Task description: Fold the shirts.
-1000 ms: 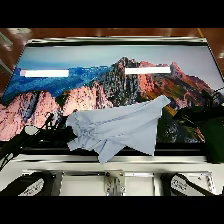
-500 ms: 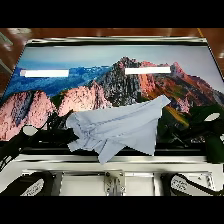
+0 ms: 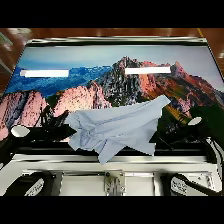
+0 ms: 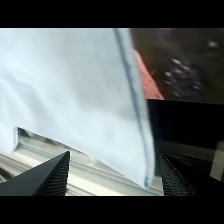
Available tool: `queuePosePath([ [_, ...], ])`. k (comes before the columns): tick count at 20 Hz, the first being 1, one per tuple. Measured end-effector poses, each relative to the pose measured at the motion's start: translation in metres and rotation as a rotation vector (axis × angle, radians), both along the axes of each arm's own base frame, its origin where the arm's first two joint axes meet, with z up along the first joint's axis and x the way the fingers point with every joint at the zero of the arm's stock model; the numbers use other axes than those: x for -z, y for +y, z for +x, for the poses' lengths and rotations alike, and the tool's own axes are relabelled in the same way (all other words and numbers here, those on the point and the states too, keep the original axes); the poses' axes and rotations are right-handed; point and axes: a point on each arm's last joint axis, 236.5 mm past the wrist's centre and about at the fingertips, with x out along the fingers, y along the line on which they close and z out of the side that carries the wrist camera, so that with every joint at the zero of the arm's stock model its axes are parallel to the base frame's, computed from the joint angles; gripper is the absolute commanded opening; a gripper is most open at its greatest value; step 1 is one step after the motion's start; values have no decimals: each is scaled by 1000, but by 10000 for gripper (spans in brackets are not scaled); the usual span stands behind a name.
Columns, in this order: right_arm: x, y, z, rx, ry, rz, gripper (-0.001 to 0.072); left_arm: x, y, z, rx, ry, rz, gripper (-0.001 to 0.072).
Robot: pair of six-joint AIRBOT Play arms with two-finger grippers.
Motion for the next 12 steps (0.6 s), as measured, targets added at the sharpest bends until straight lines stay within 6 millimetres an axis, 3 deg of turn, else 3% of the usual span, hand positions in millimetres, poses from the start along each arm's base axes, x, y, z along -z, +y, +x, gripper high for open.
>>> queuePosePath([
  [1,2,4,2,-4,-6,-10,598,-7,2,6,-7,-21,0,35],
  [2,3,8,3,-4,-7,-17,538,-15,4,13,-16,-47,0,35],
  [4,9,15,12,-2,-40,-44,121,-32,9,27,-29,-101,4,34],
  [5,11,18,17,0,-60,-55,60,-41,13,33,-36,-125,8,35],
  [7,6,30,29,7,-106,-28,59,-58,19,46,-47,-179,15,34],
  [9,-12,38,52,-13,-208,5,59,-83,21,58,-28,-253,29,33],
  [11,-52,42,88,-45,-379,18,59,-123,21,68,19,-361,52,33],
  [12,-85,42,112,-67,-506,14,59,-149,22,73,37,-432,72,33],
])
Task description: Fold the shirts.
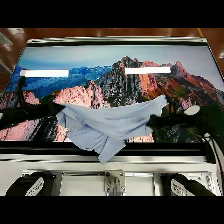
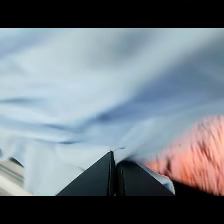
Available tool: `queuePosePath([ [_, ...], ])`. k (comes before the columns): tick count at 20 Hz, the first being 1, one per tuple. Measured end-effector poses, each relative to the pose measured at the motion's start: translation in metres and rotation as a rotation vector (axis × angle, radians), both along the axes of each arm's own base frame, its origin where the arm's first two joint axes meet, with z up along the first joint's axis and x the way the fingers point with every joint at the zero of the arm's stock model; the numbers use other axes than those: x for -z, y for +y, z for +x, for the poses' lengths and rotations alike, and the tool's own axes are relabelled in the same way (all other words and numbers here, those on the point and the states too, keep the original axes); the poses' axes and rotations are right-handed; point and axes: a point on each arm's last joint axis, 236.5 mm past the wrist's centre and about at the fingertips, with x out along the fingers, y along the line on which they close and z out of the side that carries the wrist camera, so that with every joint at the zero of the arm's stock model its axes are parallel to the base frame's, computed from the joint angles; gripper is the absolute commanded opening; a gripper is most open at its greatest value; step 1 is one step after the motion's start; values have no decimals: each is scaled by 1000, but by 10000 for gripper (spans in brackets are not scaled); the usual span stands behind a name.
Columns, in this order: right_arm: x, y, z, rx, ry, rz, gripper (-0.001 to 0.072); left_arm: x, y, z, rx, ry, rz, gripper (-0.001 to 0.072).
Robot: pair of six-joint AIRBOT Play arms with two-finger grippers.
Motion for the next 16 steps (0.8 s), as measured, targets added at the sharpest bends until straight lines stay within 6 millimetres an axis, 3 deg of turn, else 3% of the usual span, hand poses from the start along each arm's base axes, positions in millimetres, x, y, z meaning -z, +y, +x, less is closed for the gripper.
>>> queuePosePath([
  [1,-39,-2,23,-15,-137,-17,59,-35,2,6,8,-91,23,34],
  [3,-147,-8,61,-24,-467,-74,59,-120,8,10,0,-302,59,34],
  [5,-281,-22,73,12,-838,-175,59,-224,17,-2,-49,-557,85,34],
  [7,-399,-35,49,79,-1145,-262,59,-327,27,-38,-124,-813,80,34],
  [9,-494,-44,1,163,-1391,-314,59,-401,31,-86,-173,-1013,77,34],
  [10,-526,-46,-22,196,-1475,-320,59,-426,30,-112,-186,-1093,75,34],
  [12,-565,-46,-66,239,-1584,-319,59,-457,27,-155,-203,-1206,79,34],
  [14,-581,-49,-95,267,-1631,-333,60,-470,29,-186,-230,-1267,110,34],
  [16,-577,-55,-106,278,-1604,-377,60,-468,33,-200,-261,-1261,151,34],
])
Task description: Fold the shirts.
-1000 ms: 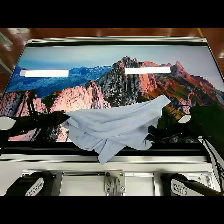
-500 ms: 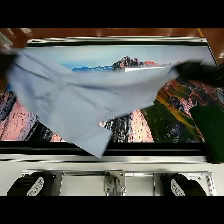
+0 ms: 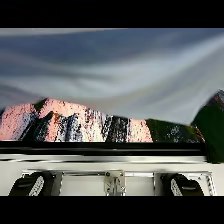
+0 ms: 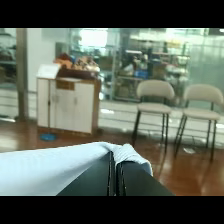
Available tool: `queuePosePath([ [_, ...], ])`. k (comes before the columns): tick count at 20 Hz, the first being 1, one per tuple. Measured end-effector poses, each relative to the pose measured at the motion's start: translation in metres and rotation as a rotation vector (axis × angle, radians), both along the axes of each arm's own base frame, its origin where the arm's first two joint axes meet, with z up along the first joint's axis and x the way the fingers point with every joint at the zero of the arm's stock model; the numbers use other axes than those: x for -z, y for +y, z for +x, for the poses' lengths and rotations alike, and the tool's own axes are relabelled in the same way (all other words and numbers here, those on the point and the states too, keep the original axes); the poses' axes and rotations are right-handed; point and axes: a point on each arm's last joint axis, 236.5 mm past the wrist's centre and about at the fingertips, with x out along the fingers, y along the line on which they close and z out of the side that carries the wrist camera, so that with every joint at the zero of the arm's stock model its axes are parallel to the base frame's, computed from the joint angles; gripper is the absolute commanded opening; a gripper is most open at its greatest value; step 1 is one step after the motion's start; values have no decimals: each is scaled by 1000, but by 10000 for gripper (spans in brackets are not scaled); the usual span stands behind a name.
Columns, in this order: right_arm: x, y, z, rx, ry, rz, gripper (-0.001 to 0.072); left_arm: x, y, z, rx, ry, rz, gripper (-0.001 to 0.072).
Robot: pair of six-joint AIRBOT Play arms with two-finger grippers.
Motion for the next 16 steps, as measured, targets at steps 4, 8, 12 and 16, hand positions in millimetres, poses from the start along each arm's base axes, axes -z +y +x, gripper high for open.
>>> queuePosePath([
  [4,51,-21,19,92,223,-31,60,48,21,24,-124,185,60,34],
  [8,154,-39,70,137,645,-44,59,139,42,84,-172,486,83,34],
  [12,286,-54,125,159,1064,-37,60,269,60,157,-176,847,63,34],
  [16,391,-60,200,186,1224,59,60,375,71,227,-164,1070,-21,35],
])
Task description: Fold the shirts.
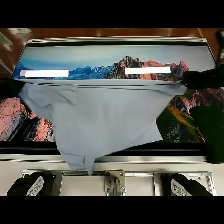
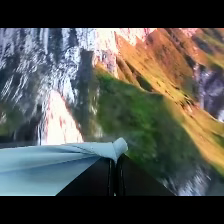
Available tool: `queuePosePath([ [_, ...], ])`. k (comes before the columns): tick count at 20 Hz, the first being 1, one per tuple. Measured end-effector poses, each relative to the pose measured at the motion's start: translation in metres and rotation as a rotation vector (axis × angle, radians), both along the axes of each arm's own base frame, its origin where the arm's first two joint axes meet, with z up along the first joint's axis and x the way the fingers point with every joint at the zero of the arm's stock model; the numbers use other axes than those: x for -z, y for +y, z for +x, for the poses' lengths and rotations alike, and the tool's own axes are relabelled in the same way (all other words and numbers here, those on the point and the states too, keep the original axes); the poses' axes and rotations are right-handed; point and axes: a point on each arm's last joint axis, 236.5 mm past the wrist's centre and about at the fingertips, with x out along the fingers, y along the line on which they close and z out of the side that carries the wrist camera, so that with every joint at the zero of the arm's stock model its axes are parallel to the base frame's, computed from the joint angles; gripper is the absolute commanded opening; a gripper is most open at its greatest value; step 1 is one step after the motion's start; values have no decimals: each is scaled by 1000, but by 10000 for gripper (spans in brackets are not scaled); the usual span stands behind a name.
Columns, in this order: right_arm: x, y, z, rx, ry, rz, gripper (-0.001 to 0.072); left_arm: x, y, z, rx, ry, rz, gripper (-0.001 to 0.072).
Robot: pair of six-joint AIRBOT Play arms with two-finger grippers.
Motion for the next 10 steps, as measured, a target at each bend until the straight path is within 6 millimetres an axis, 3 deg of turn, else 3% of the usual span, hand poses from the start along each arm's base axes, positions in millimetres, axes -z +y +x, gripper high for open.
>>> queuePosePath([
  [3,54,6,61,68,-23,105,60,51,3,50,-45,61,-106,35],
  [5,83,12,90,112,-41,182,60,83,4,77,-80,98,-181,35],
  [9,137,25,119,186,-3,310,61,151,-12,101,-94,236,-279,36],
  [10,149,29,121,201,18,340,95,164,-20,102,-83,270,-293,69],
])
